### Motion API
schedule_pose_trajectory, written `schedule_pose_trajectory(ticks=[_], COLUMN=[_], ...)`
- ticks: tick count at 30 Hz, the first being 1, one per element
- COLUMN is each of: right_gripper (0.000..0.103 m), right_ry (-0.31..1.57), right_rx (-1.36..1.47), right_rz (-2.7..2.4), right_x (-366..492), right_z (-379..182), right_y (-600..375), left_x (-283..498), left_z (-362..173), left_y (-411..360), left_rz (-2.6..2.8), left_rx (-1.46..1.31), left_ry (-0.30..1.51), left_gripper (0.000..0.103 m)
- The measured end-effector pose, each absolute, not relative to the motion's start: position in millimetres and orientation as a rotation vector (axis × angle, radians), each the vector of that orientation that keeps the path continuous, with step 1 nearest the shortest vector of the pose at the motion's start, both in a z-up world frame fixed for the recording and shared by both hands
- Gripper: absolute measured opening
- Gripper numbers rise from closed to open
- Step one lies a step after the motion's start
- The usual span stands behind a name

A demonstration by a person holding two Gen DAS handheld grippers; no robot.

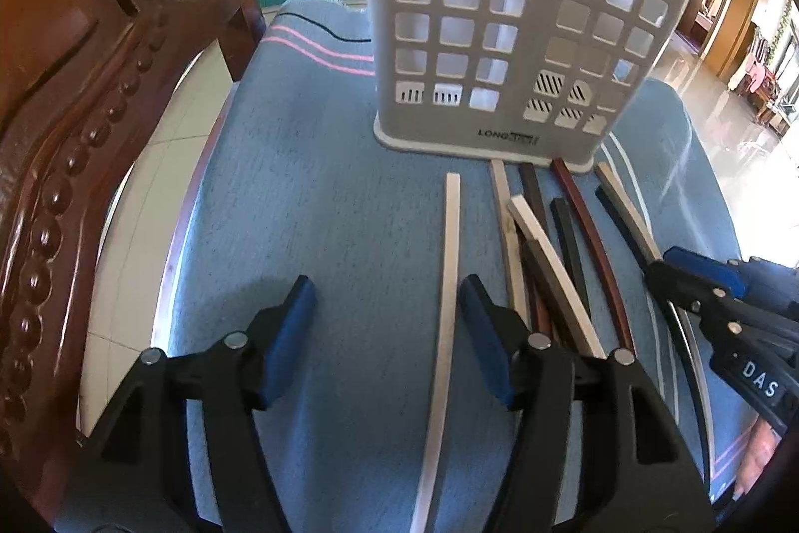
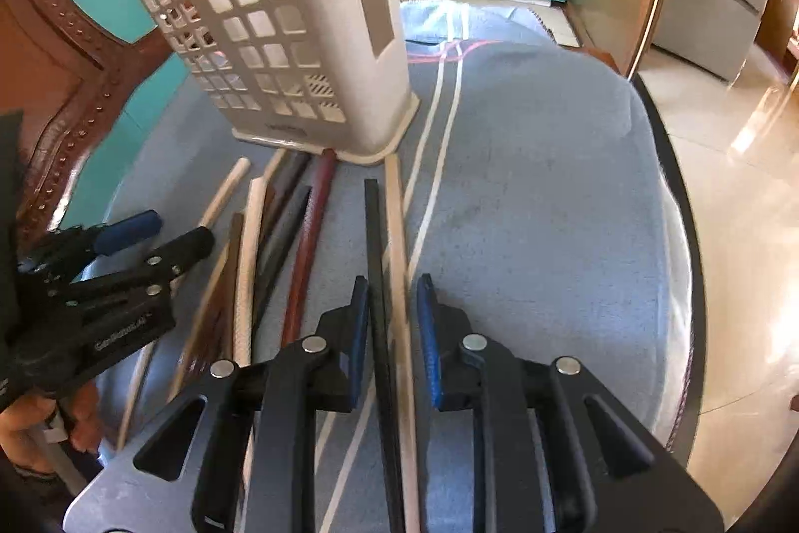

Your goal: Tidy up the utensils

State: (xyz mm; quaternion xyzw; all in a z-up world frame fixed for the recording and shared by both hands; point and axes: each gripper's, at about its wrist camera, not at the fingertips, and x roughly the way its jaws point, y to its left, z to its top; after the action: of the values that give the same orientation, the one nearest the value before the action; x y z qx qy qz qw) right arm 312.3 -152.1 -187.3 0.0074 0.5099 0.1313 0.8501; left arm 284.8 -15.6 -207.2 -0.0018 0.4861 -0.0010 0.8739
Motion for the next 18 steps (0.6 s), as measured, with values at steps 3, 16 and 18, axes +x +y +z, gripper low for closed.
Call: schedule_pose_trajectory(ticks=[3, 16, 18], right_gripper=[0.020, 0.021, 0.021], right_ry=[1.073, 1.081, 1.093], right_rx=[0.042, 0.125, 0.120], right_rz=[0.262, 0.238, 0.235], right_x=[317.6, 332.6, 331.2], right_z=[-186.0, -185.1, -186.2], right_y=[-155.8, -179.2, -180.2], left_x=[287.9, 293.6, 292.8], left_z=[-206.9, -210.7, -210.7], left_y=[-18.3, -13.0, -12.8], left_rz=[0.002, 0.004, 0.002], left_rx=[-0.007, 0.006, 0.011], left_ry=[1.011, 1.003, 1.002], left_gripper=[0.063, 0.068, 0.068])
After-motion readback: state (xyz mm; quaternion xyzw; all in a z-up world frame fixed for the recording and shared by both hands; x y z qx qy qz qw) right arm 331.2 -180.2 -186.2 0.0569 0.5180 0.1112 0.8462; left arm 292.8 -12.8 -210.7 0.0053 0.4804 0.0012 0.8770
